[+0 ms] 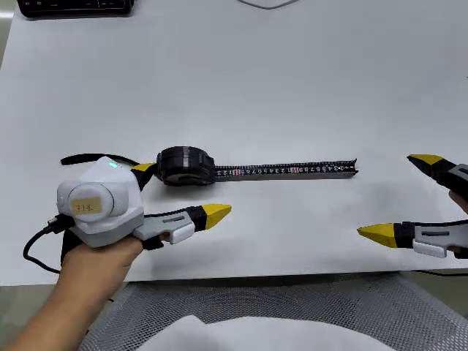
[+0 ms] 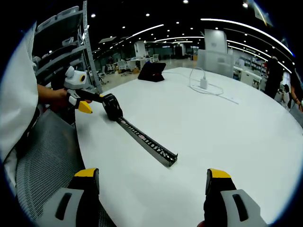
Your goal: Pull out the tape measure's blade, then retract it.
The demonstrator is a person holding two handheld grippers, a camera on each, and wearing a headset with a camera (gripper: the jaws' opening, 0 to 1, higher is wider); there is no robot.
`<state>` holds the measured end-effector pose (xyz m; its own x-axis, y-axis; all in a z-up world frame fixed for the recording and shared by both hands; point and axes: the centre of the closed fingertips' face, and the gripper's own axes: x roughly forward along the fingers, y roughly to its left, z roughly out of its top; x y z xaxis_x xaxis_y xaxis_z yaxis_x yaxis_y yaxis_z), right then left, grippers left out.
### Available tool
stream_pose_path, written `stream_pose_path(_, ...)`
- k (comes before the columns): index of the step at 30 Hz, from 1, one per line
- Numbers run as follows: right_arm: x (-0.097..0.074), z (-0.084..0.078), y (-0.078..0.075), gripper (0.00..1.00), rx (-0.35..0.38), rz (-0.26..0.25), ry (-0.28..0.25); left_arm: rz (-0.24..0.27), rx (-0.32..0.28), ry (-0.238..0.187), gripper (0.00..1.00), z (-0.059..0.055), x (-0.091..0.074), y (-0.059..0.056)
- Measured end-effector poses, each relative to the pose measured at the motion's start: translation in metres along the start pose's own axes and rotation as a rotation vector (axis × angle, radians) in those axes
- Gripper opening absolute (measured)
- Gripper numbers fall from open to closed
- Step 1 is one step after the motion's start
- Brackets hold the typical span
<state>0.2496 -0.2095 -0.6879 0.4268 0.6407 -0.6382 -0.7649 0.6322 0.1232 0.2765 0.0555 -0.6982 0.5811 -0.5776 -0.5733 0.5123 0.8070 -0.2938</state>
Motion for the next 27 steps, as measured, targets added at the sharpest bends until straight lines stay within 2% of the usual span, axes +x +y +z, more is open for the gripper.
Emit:
stream_pose_path(3, 0.001, 0.000, -0.001, 0.92, 0.000, 0.000, 0.000, 0.022, -0.035, -0.020, 0.91, 0.002, 0.002, 0.001)
stream_pose_path(6, 0.001, 0.000, -0.001, 0.92, 0.000, 0.004, 0.000, 0.048, -0.038, -0.020, 0.92, 0.000, 0.006, 0.000)
stream_pose_path(8, 0.002, -0.001, -0.002, 0.91, -0.001, 0.009, 0.005, 0.067, -0.061, -0.038, 0.93, 0.002, 0.007, 0.001)
stream_pose_path(15, 0.001, 0.000, -0.010, 0.87, -0.019, 0.016, 0.015, 0.138, -0.060, -0.045, 0.90, 0.000, 0.013, 0.007)
stream_pose_path(17, 0.001, 0.001, -0.012, 0.85, -0.026, 0.021, 0.019, 0.156, -0.076, -0.061, 0.89, 0.001, 0.015, 0.010)
stream_pose_path(27, 0.008, 0.000, -0.018, 0.77, -0.094, 0.060, 0.069, 0.249, -0.076, -0.072, 0.82, 0.000, 0.020, 0.018)
